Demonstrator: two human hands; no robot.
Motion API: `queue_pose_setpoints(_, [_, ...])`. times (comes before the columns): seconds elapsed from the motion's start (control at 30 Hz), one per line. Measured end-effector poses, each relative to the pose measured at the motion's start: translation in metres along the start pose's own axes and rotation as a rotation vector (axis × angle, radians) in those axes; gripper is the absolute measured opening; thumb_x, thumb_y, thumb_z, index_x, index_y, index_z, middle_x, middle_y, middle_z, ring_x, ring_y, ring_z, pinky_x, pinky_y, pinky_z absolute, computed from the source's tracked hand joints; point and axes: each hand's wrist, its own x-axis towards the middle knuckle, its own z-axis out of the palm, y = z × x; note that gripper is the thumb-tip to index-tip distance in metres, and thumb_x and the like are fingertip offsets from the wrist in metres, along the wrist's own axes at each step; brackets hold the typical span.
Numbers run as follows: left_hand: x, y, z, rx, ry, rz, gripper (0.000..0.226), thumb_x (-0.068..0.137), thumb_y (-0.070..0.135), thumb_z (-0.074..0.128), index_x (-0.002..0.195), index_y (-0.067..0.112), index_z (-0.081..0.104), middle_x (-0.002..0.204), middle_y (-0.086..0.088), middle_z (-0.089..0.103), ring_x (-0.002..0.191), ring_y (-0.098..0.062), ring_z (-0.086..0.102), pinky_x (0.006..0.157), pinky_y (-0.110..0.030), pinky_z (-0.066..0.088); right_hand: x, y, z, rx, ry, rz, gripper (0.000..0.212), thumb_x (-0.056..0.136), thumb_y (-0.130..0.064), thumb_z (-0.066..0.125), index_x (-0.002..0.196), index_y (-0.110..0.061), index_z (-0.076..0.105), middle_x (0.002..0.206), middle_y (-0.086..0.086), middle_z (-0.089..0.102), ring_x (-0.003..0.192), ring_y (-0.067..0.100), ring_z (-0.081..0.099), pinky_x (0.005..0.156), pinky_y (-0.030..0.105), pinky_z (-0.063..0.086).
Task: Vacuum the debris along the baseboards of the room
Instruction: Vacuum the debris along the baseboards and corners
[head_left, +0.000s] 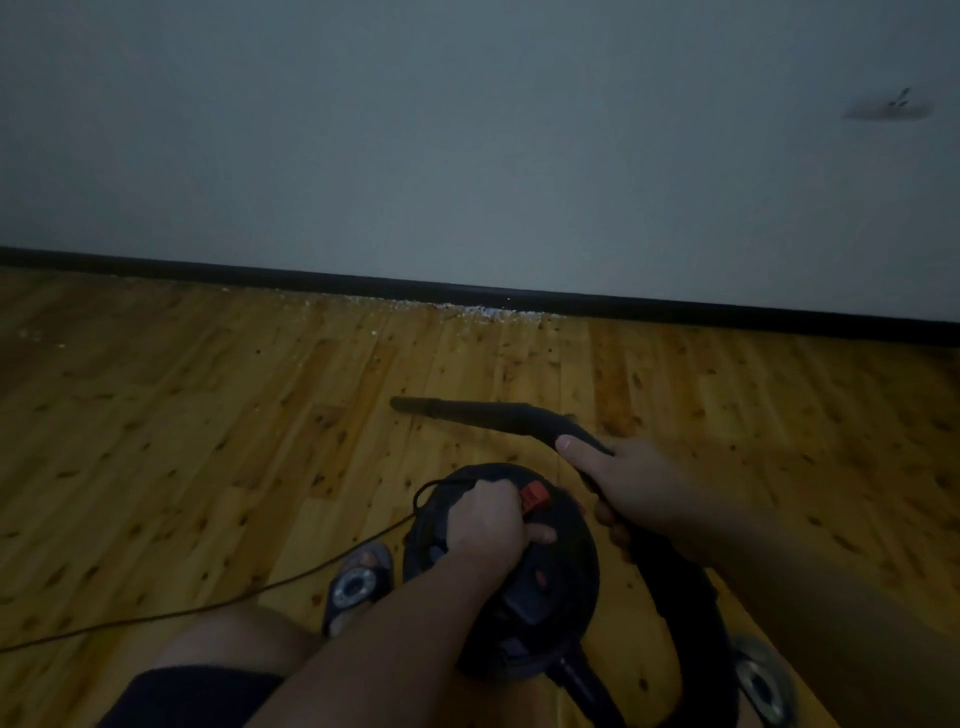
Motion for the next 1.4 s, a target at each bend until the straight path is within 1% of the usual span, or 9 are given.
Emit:
queue_pose_setpoints(0.1, [0.006,-0.017,-0.007,0.004,0.003,-0.042,0.045,0.080,0.057,0.080,0.088,0.021,0.054,0.092,0.000,0.063,0.083,-0.020,0.059,0.071,-0.033,0.044,0.015,-0.007,0.024,-0.018,-0.033,-0.081,0.056,0.102,-0.055,0.053,0.074,-0.007,0.061,0.050,0.005,0.055,0.039,0.017,0.053,0.043,0.028,0.046])
queue_pose_setpoints(0.23, [0.014,-0.032,-0.015,-0.002,0.017,-0.066,0.047,0.079,0.059,0.080,0.083,0.022,0.051,0.085,0.003,0.058,0.082,-0.021,0.060,0.069,-0.035,0.044,0.034,-0.014,0.040,-0.021,-0.038,-0.121,0.060,0.102,-0.055,0.052,0.079,-0.001,0.067,0.052,0.008,0.058,0.042,0.020,0.056,0.046,0.030,0.048])
queue_pose_setpoints(0.37, [0.027,-0.052,-0.027,-0.020,0.025,-0.090,0.046,0.078,0.059,0.080,0.081,0.022,0.053,0.086,0.002,0.061,0.082,-0.022,0.061,0.069,-0.036,0.046,0.057,-0.029,0.053,-0.035,-0.057,-0.116,0.055,0.102,-0.055,0.052,0.075,-0.008,0.063,0.052,0.003,0.058,0.041,0.014,0.056,0.045,0.025,0.047])
queue_pose_setpoints(0.47, [0.036,-0.067,-0.035,-0.018,0.037,-0.118,0.047,0.078,0.059,0.081,0.082,0.020,0.054,0.089,-0.001,0.066,0.084,-0.024,0.064,0.069,-0.036,0.046,0.077,-0.046,0.061,-0.009,-0.085,-0.088,0.055,0.100,-0.058,0.053,0.081,-0.008,0.064,0.052,0.003,0.058,0.043,0.017,0.056,0.046,0.028,0.048])
queue_pose_setpoints(0.63, [0.046,-0.087,-0.044,-0.046,0.030,-0.152,0.045,0.078,0.057,0.081,0.088,0.019,0.059,0.098,-0.004,0.070,0.091,-0.026,0.067,0.071,-0.036,0.050,0.103,-0.072,0.083,-0.050,-0.202,-0.081,0.063,0.096,-0.067,0.051,0.071,-0.010,0.064,0.057,0.009,0.059,0.048,0.022,0.057,0.060,0.037,0.050])
queue_pose_setpoints(0.8, [0.049,-0.090,-0.044,-0.052,0.016,-0.130,0.047,0.079,0.058,0.080,0.089,0.016,0.061,0.098,-0.006,0.070,0.091,-0.027,0.067,0.069,-0.033,0.046,0.102,-0.094,0.089,-0.110,-0.283,-0.095,0.057,0.097,-0.063,0.055,0.068,-0.014,0.061,0.055,0.004,0.055,0.043,0.014,0.053,0.052,0.027,0.044])
queue_pose_setpoints(0.93, [0.052,-0.093,-0.042,-0.067,-0.002,-0.118,0.047,0.079,0.060,0.079,0.085,0.017,0.060,0.085,-0.002,0.061,0.077,-0.024,0.060,0.066,-0.034,0.048,0.089,-0.101,0.086,-0.158,-0.327,-0.112,0.056,0.096,-0.063,0.056,0.073,-0.012,0.062,0.057,0.006,0.054,0.044,0.014,0.053,0.050,0.026,0.044])
queue_pose_setpoints(1.03, [0.051,-0.093,-0.041,-0.061,-0.007,-0.105,0.051,0.080,0.063,0.078,0.077,0.019,0.051,0.081,-0.002,0.058,0.073,-0.022,0.056,0.066,-0.035,0.049,0.080,-0.102,0.084,-0.196,-0.325,-0.108,0.056,0.097,-0.062,0.055,0.073,-0.013,0.061,0.054,0.003,0.053,0.042,0.012,0.052,0.050,0.026,0.044])
queue_pose_setpoints(1.4, [0.019,-0.052,-0.013,-0.077,-0.079,0.024,0.056,0.079,0.059,0.081,0.092,0.012,0.053,0.089,-0.005,0.057,0.077,-0.024,0.055,0.067,-0.036,0.048,0.050,-0.090,0.041,-0.208,-0.236,0.013,0.049,0.098,-0.060,0.054,0.086,-0.012,0.059,0.054,0.000,0.049,0.043,0.015,0.045,0.046,0.023,0.042])
